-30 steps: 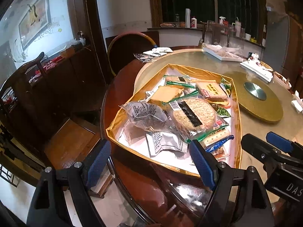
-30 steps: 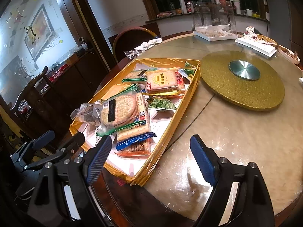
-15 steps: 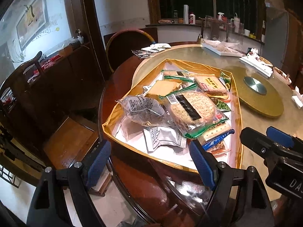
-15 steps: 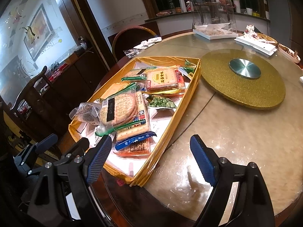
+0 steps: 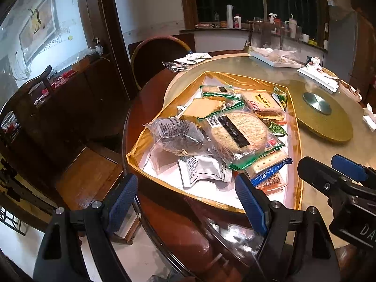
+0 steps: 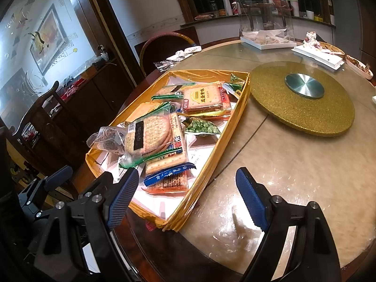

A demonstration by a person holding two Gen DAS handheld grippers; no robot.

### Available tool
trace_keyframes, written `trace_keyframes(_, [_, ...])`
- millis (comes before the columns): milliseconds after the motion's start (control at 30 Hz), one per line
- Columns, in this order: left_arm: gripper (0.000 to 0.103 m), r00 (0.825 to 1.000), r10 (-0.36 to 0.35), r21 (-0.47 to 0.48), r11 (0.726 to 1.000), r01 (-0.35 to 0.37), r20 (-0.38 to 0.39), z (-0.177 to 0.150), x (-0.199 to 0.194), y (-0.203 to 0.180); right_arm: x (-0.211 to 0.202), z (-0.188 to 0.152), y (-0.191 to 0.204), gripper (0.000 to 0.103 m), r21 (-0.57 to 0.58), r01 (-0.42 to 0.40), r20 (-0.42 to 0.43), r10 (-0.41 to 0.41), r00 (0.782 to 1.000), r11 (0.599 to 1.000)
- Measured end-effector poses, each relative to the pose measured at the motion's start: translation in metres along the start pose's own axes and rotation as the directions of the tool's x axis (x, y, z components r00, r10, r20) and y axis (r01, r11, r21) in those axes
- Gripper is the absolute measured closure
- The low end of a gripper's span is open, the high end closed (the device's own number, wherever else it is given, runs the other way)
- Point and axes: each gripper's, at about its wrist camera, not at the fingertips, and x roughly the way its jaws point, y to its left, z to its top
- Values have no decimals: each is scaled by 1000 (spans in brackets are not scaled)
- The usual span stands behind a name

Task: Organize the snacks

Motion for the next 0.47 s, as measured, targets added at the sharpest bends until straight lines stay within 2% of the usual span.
trace_keyframes(200, [18, 1000, -1, -8, 1000, 1, 3, 2, 0, 2, 1, 1, 0, 18, -1, -1, 2, 1, 1000, 1000])
trace_keyframes(333, [18, 998, -56, -31, 998, 56, -5, 5, -3, 8, -2, 2, 0, 18, 3, -19, 17, 19, 1000, 1000])
trace_keyframes(467, [18, 997, -71, -23, 997, 71, 17, 6, -5, 8, -7, 3, -2, 18, 13, -16, 46, 16, 999, 1000])
